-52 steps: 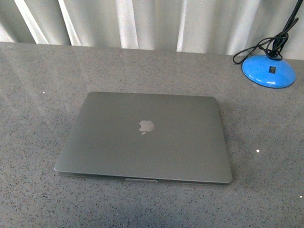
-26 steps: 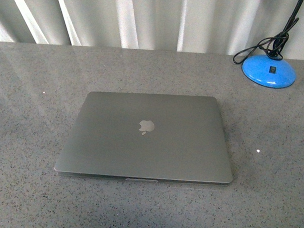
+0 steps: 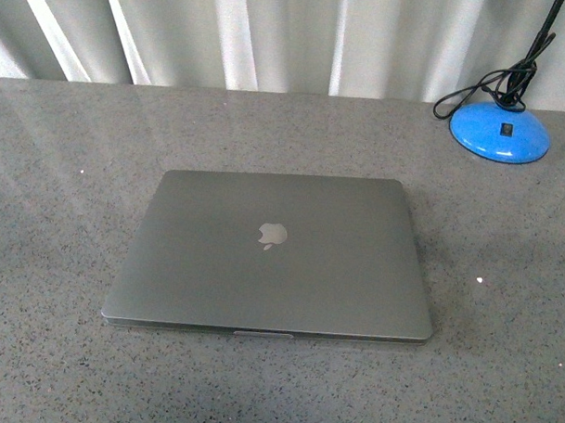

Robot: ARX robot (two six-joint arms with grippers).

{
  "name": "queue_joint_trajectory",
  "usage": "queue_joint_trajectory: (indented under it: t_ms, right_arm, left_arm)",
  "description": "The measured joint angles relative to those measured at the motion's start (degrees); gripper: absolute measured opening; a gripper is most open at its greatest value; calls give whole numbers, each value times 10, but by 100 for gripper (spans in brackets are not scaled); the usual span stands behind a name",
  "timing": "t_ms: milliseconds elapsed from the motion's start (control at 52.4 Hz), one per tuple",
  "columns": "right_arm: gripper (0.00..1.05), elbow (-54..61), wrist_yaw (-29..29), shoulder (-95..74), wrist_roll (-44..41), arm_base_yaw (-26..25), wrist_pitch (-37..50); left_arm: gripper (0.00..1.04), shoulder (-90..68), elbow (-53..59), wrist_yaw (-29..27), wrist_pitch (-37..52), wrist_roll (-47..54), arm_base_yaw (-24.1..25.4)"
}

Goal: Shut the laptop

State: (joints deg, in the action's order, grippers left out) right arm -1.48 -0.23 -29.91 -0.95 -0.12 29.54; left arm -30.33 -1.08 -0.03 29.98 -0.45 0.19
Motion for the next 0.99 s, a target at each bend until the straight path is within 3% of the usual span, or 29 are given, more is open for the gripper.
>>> queue_joint_trajectory:
  t_ms: [305,840,897,993]
  right_arm:
    - [1,0,2,110,3,0,-104]
    - [1,0,2,209,3,0,-204]
    - [1,0,2,269,4,0,-284]
    - [1,0,2,296,4,0,-293]
  left_arm:
    - [4,111,0,0,-106,0,-1]
    - [4,205,0,0,-199,0,-1]
    - [4,264,0,0,-278,0,-2]
    - [4,301,0,0,-297,0,-2]
